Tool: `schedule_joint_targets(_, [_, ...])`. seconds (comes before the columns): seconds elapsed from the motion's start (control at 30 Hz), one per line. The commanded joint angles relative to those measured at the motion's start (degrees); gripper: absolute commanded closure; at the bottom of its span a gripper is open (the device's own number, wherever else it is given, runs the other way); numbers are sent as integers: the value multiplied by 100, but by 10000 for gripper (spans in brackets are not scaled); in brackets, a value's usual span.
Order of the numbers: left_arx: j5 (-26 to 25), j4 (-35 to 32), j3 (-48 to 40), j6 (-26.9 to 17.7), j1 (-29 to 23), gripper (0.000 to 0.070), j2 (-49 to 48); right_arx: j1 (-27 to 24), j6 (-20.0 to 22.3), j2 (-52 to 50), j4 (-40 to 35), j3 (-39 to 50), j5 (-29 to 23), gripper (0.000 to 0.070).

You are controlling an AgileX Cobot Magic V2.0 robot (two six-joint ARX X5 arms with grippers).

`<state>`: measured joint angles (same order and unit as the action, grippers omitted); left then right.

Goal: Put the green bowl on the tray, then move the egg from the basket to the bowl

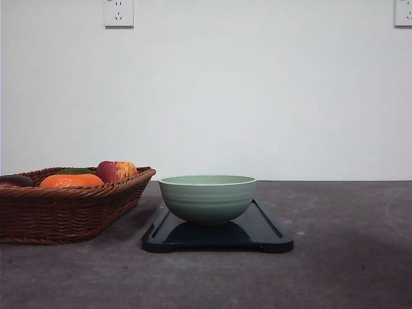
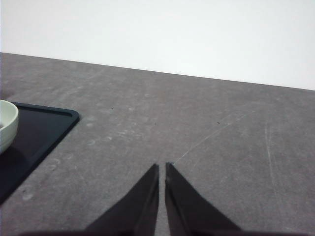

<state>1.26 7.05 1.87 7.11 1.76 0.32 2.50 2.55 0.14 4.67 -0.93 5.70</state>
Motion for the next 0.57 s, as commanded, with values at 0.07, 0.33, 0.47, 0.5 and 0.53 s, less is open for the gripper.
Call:
schedule_joint_targets(0.07, [6,-66,-111,26,2,700,-13,0,-63,7,-44,24,-15,685])
schedule_joint_targets(0.33, [6,-66,-111,24,2,700,-13,-2,-63,7,-44,24,-15,684])
schedule_joint_targets(0.47, [9,-66,-111,24,2,700,-13,0,-63,7,-46,24,-15,685])
schedule_joint_targets(0.5, [7,-66,-111,26,2,700,-13,-2,-63,7,-44,24,-15,685])
schedule_joint_targets(0.53, [9,-66,-111,26,2,700,-13,-2,-63,7,-44,24,-15,685])
